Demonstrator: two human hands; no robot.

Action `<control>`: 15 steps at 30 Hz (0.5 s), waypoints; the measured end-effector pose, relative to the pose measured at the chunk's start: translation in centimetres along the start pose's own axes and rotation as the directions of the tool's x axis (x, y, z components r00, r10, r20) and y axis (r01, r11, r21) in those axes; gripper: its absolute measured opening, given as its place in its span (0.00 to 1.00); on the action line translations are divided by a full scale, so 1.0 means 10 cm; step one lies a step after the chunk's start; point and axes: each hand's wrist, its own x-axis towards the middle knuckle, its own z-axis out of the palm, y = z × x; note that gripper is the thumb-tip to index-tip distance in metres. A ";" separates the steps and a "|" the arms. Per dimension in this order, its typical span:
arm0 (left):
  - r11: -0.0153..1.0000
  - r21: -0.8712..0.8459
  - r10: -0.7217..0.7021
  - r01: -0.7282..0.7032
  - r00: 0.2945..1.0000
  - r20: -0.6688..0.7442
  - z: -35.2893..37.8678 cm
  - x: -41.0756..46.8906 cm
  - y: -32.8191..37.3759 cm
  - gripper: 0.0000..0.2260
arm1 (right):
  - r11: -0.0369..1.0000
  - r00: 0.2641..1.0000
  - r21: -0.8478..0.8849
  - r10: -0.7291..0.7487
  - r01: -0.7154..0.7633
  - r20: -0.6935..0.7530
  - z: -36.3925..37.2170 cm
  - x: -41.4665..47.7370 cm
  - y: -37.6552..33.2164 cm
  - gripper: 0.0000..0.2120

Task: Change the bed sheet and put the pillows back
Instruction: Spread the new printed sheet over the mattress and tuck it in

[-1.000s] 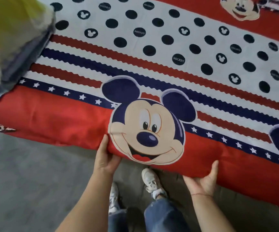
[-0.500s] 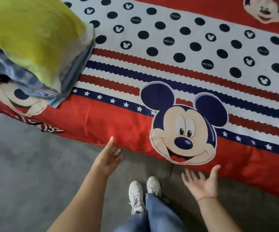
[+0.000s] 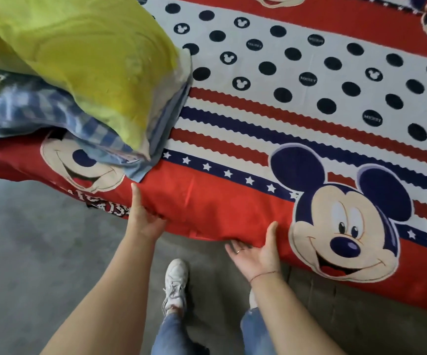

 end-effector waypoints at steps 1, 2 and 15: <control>1.000 0.020 -0.022 0.022 1.000 0.012 -0.02 0.05 0.05 0.40 | 0.999 0.999 0.018 -0.034 0.034 0.003 0.04 0.05 0.02 0.48; 0.998 0.042 -0.048 0.048 0.999 0.012 -0.05 0.11 0.10 0.42 | 0.997 0.997 0.039 -0.071 0.071 0.002 0.07 0.10 0.05 0.50; 0.997 -0.012 -0.070 0.076 0.956 0.284 -0.09 0.25 0.51 0.35 | 0.937 0.919 0.198 -0.329 0.289 0.215 0.31 0.36 0.22 0.52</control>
